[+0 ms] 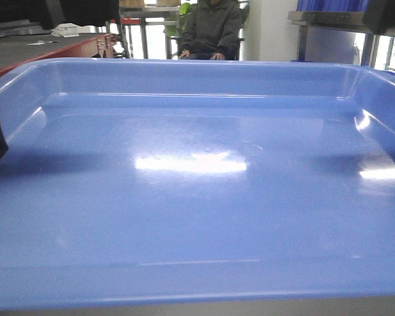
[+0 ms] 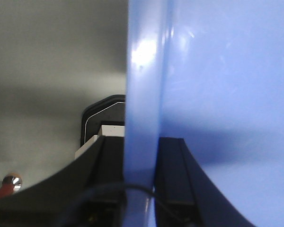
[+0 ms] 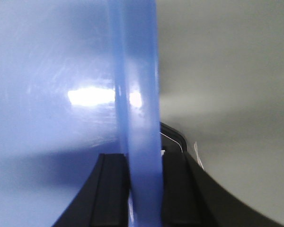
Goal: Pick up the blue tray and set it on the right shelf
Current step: 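Hold the tray with both grippers while the base drives to the shelf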
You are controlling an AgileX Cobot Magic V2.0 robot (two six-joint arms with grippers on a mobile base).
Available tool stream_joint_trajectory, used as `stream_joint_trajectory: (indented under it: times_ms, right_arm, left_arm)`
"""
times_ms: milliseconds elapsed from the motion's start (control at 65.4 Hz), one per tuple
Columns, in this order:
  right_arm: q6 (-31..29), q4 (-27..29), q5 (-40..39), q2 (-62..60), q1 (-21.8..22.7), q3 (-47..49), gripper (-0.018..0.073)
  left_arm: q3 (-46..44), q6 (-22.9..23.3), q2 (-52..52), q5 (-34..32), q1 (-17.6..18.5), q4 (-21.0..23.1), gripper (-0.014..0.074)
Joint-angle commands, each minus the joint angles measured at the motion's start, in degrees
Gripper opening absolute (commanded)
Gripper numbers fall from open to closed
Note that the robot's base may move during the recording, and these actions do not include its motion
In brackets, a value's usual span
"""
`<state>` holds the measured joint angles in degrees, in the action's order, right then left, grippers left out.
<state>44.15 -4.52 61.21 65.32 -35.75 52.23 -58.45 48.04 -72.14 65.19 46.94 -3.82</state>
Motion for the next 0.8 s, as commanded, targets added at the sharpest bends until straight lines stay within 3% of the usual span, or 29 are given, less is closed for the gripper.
stream_joint_trajectory:
  times_ms: [0, 780]
  right_arm:
    - [0.7, 0.8, -3.7, -1.3, -0.3, 1.8, 0.0219]
    - [0.7, 0.8, -3.7, -1.3, -0.3, 1.8, 0.0219]
  left_arm:
    - [-1.6, 0.8, 1.3, -2.2, 0.2, 1.5, 0.0002]
    - [-1.6, 0.8, 1.3, -2.2, 0.2, 1.5, 0.0002]
